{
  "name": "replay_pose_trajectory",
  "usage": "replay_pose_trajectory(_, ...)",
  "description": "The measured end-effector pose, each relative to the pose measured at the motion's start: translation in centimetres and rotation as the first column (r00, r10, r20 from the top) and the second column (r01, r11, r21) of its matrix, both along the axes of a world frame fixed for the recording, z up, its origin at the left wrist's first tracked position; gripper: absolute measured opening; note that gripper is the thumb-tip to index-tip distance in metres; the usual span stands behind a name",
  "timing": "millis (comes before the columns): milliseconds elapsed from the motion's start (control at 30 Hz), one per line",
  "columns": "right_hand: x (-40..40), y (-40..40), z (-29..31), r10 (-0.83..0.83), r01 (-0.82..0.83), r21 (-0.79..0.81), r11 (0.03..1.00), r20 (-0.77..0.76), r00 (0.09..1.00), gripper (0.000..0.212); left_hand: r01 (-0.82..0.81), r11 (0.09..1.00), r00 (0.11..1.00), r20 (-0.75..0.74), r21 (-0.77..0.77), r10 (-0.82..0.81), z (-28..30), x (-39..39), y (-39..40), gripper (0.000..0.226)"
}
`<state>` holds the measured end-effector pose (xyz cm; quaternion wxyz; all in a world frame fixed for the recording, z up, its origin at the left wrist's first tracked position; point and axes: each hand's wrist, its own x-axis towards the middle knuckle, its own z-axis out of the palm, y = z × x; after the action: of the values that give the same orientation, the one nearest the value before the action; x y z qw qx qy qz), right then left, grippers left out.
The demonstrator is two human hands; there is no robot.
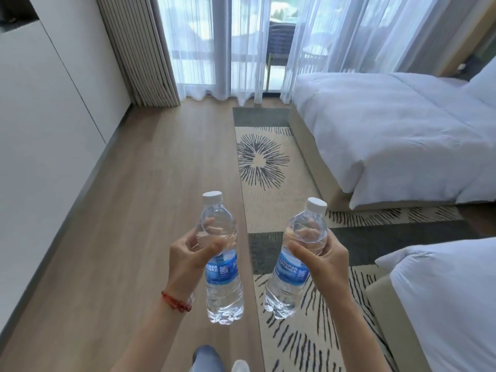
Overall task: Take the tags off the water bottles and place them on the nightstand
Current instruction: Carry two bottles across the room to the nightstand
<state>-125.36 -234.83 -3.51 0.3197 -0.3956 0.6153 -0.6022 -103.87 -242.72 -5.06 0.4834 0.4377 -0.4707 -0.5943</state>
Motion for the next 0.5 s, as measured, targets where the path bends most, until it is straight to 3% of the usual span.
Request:
replay_pose_trajectory(300,-6.2,-11.2,-1.9,-0.105,0.102,0.039,0.994,0.077,0.992,0.054,0.115,0.993,0.993,0.014,0.030,-0.116,-1.0,-7.4,-14.1,0.047)
replay_pose_trajectory(500,-9.7,-20.8,-2.2,-0.209,0.205,0.046,0.978,0.104,0.972,0.046,0.228,0.973,0.973,0.025,0.043,-0.229,-1.3,-12.5,-25.7,0.060)
